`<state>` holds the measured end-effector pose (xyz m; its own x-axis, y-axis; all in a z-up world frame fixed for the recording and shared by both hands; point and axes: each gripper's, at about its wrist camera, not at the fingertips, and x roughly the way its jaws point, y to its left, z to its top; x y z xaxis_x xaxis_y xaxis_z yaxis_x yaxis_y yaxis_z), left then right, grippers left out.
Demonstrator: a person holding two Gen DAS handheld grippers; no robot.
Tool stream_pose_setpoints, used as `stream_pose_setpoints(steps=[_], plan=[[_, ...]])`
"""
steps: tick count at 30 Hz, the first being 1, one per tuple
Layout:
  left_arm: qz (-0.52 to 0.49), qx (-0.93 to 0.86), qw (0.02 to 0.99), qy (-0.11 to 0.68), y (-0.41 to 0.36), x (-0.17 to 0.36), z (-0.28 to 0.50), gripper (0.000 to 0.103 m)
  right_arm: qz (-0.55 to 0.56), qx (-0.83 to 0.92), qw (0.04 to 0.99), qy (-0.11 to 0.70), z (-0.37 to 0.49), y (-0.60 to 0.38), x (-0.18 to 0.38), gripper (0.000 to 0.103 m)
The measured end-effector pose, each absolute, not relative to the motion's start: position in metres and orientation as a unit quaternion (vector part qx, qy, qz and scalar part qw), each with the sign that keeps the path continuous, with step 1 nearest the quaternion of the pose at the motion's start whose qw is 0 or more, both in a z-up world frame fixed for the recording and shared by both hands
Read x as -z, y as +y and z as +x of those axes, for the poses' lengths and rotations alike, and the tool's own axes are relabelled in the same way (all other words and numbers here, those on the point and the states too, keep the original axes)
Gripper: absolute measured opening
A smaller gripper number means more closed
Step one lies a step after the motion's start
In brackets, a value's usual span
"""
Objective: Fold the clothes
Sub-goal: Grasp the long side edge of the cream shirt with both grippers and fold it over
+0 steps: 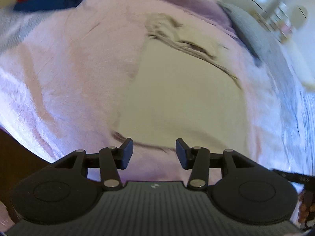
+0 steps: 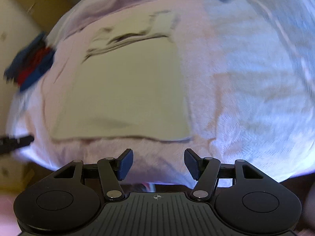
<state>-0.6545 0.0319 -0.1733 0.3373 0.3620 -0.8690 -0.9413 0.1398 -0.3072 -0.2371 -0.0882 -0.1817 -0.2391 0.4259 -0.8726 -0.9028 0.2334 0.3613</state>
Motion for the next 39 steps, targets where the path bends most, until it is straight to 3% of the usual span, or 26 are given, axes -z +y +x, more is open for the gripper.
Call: stream_pose_setpoints(steps=[11, 20, 22, 23, 24, 25, 26, 28, 39], plan=[[-0.523, -0.414, 0.694, 0.271, 0.124, 0.274, -0.696, 0.044, -0.074, -0.545, 0.554, 0.625, -0.161, -0.041, 0.272, 0.061], [-0.563, -0.319, 0.714, 0.266, 0.125, 0.295, -0.704, 0.042, -0.042, -0.583, 0.479, 0.656, -0.159, -0.035, 0.307, 0.059], [-0.583, -0.310, 0.706, 0.257, 0.131, 0.301, -0.703, 0.041, -0.027, -0.583, 0.467, 0.664, -0.154, -0.029, 0.314, 0.051], [-0.593, -0.305, 0.701, 0.251, 0.133, 0.303, -0.701, 0.041, -0.024, -0.583, 0.463, 0.667, -0.152, -0.025, 0.318, 0.036], [-0.591, -0.304, 0.702, 0.256, 0.133, 0.304, -0.698, 0.034, -0.023, -0.582, 0.461, 0.670, -0.150, -0.019, 0.322, 0.020], [-0.589, -0.303, 0.702, 0.261, 0.132, 0.305, -0.696, 0.026, -0.023, -0.581, 0.455, 0.674, -0.149, -0.014, 0.325, 0.017], [-0.587, -0.303, 0.701, 0.267, 0.132, 0.305, -0.696, 0.008, -0.026, -0.582, 0.449, 0.678, -0.148, -0.011, 0.327, 0.015], [-0.591, -0.302, 0.700, 0.263, 0.129, 0.306, -0.700, 0.002, -0.045, -0.591, 0.444, 0.672, -0.151, -0.010, 0.324, 0.006], [-0.527, -0.306, 0.766, 0.202, 0.086, 0.220, -0.737, 0.001, -0.043, -0.611, 0.447, 0.652, -0.139, -0.041, 0.240, 0.002]])
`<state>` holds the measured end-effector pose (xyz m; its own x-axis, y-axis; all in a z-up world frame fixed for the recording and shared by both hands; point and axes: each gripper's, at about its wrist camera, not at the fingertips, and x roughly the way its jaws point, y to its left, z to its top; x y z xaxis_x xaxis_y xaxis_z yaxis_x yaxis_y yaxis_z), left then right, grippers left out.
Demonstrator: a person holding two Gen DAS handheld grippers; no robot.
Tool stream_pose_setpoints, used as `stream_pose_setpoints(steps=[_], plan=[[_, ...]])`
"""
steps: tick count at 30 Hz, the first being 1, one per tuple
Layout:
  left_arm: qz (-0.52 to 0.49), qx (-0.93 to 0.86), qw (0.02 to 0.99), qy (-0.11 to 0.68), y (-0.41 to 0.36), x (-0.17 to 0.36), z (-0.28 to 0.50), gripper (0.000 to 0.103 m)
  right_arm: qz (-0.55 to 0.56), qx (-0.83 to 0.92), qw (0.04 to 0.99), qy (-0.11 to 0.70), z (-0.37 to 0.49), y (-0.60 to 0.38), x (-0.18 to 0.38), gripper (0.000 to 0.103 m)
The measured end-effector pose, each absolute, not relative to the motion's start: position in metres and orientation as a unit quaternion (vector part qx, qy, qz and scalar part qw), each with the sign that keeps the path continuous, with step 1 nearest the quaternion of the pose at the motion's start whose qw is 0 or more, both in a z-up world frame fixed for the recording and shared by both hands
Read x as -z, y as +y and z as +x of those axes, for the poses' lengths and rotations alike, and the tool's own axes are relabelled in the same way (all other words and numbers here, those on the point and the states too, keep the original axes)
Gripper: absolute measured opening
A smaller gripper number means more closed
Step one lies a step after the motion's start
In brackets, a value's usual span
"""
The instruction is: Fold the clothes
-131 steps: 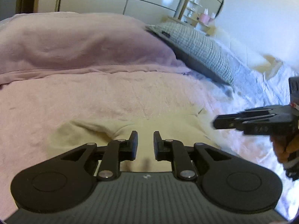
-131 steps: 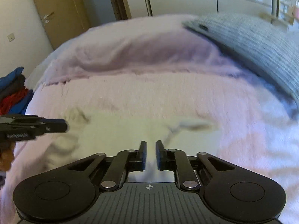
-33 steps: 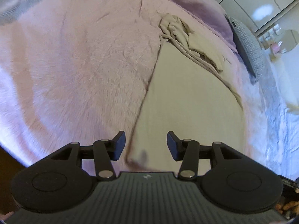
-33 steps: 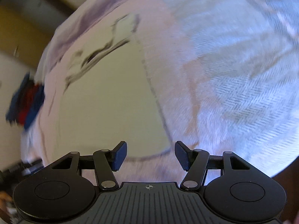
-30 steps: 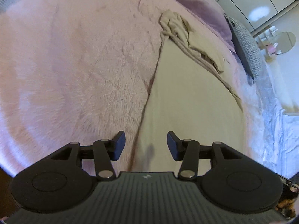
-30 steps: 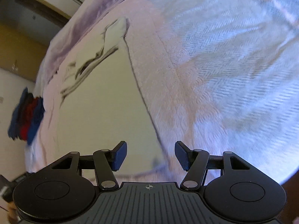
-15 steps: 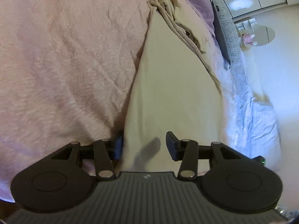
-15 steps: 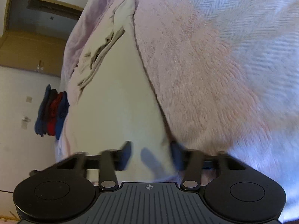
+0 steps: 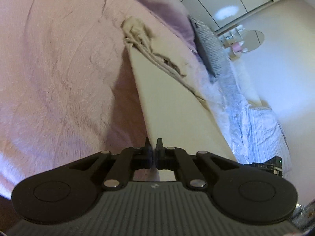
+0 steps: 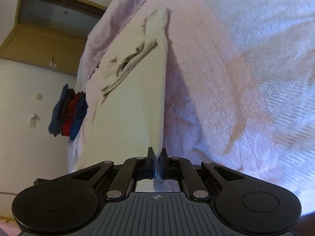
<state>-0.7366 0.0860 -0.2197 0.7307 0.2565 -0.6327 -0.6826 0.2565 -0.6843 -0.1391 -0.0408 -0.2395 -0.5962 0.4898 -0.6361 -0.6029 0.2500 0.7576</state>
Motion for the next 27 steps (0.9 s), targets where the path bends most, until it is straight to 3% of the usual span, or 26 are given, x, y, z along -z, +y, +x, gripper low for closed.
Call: stream_pose_setpoints(steps=[8, 12, 20, 24, 26, 27], plan=[[-0.585, -0.331, 0.710, 0.210, -0.002, 0.204, -0.778, 0.001, -0.079, -0.557, 0.416, 0.715, -0.158, -0.117, 0.227, 0.002], [-0.615, -0.337, 0.686, 0.193, -0.005, 0.197, -0.784, 0.001, -0.070, -0.527, 0.400, 0.746, -0.158, -0.123, 0.224, 0.002], [-0.598, -0.301, 0.731, 0.131, 0.135, 0.158, -0.745, 0.001, -0.007, -0.562, 0.424, 0.710, -0.124, -0.027, 0.178, 0.003], [-0.616, -0.298, 0.722, 0.100, 0.235, 0.175, -0.708, 0.002, 0.045, -0.574, 0.456, 0.679, -0.112, 0.062, 0.174, 0.003], [-0.629, -0.304, 0.709, 0.092, 0.284, 0.194, -0.689, 0.009, 0.062, -0.549, 0.488, 0.676, -0.108, 0.103, 0.188, 0.003], [-0.634, -0.315, 0.700, 0.095, 0.305, 0.204, -0.682, 0.016, 0.069, -0.531, 0.506, 0.676, -0.106, 0.123, 0.197, 0.012]])
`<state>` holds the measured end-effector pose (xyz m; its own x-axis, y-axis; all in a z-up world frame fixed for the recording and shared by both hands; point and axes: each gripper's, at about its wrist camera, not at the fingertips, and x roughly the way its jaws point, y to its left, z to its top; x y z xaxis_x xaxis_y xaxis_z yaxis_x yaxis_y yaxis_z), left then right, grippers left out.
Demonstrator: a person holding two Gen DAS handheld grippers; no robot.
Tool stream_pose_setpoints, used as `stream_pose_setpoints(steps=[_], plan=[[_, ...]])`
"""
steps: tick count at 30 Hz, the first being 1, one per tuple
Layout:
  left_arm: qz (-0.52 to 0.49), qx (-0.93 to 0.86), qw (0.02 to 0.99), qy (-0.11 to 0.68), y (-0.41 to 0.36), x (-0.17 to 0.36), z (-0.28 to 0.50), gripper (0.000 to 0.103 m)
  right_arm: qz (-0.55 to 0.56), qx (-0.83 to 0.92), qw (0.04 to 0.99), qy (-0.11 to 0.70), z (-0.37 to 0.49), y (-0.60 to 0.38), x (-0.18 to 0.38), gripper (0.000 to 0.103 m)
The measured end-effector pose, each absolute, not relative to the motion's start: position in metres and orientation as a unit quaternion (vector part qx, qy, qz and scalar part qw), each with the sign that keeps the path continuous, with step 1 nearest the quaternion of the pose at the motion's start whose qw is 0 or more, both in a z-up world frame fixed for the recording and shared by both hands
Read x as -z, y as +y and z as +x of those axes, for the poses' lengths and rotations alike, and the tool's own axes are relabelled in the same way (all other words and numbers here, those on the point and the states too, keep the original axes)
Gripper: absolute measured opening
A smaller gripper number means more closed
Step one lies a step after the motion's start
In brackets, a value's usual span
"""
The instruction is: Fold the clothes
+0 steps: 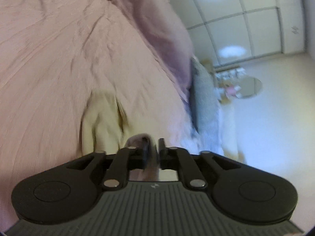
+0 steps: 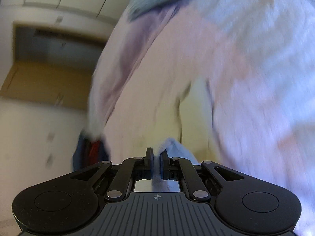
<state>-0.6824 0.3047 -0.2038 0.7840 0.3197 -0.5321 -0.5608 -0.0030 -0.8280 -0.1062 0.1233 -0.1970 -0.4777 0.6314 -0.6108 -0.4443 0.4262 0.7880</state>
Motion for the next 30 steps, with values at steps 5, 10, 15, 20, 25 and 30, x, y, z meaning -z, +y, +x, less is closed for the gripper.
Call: stream_pose_setpoints(steps=[5, 10, 15, 20, 25, 30], plan=[[-0.649, -0.353, 0.663, 0.120, 0.382, 0.242, -0.669, 0.022, 0.099, -0.451, 0.593, 0.660, -0.104, 0.178, 0.237, 0.047], [-0.620, -0.344, 0.681, 0.183, 0.383, 0.246, -0.668, 0.022, 0.075, -0.464, 0.610, 0.638, -0.109, 0.162, 0.244, 0.047], [-0.596, -0.320, 0.708, 0.201, 0.375, 0.247, -0.644, 0.039, -0.024, -0.479, 0.616, 0.625, -0.114, 0.164, 0.260, 0.047], [-0.562, -0.340, 0.718, 0.231, 0.380, 0.263, -0.607, 0.039, -0.018, -0.501, 0.598, 0.625, -0.111, 0.190, 0.285, 0.047], [-0.534, -0.334, 0.729, 0.269, 0.371, 0.272, -0.586, 0.000, -0.007, -0.511, 0.576, 0.638, -0.109, 0.201, 0.297, 0.046], [-0.527, -0.352, 0.744, 0.211, 0.343, 0.241, -0.618, 0.000, -0.047, -0.558, 0.593, 0.578, -0.116, 0.186, 0.257, 0.003]])
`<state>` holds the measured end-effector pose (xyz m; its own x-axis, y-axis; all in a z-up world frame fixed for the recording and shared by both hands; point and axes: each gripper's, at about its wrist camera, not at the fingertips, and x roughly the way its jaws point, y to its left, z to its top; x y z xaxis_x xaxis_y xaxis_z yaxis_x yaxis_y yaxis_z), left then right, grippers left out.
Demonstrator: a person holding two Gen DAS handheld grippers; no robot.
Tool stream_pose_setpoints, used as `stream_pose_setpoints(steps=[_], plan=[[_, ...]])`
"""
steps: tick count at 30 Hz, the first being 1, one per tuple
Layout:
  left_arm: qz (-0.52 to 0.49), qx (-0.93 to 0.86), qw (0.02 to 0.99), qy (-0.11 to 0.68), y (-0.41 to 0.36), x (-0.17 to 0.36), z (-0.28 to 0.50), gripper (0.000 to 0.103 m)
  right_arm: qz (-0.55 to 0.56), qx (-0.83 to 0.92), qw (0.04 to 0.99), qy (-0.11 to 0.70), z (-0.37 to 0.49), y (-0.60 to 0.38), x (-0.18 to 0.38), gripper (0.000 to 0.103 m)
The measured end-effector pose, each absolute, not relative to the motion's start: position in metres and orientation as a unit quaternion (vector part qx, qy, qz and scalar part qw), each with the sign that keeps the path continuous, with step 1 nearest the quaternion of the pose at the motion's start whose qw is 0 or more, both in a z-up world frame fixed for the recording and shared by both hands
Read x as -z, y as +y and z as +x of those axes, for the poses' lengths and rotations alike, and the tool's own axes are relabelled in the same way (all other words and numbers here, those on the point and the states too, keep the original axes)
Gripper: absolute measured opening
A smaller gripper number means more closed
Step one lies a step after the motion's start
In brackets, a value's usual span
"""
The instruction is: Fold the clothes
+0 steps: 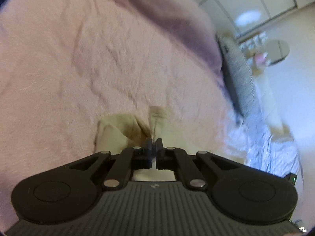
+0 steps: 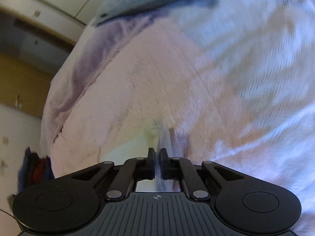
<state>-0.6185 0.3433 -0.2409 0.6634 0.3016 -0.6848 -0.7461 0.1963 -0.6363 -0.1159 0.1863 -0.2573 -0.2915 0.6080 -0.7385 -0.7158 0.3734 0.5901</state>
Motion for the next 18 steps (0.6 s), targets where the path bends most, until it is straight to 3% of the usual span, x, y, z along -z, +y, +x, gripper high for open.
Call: stream_pose_setpoints(steps=[6, 16, 17, 18], plan=[[-0.495, -0.387, 0.750, 0.206, 0.343, 0.224, -0.636, 0.001, -0.076, -0.603, 0.597, 0.524, -0.132, 0.193, 0.227, 0.003], [-0.498, -0.408, 0.716, 0.269, 0.375, 0.287, -0.605, 0.004, -0.135, -0.544, 0.596, 0.575, -0.136, 0.239, 0.290, 0.003], [-0.501, -0.409, 0.716, 0.262, 0.373, 0.286, -0.608, 0.007, -0.131, -0.541, 0.596, 0.578, -0.136, 0.236, 0.290, 0.007], [-0.513, -0.408, 0.712, 0.254, 0.367, 0.282, -0.615, 0.012, -0.123, -0.542, 0.598, 0.578, -0.135, 0.230, 0.285, 0.019]])
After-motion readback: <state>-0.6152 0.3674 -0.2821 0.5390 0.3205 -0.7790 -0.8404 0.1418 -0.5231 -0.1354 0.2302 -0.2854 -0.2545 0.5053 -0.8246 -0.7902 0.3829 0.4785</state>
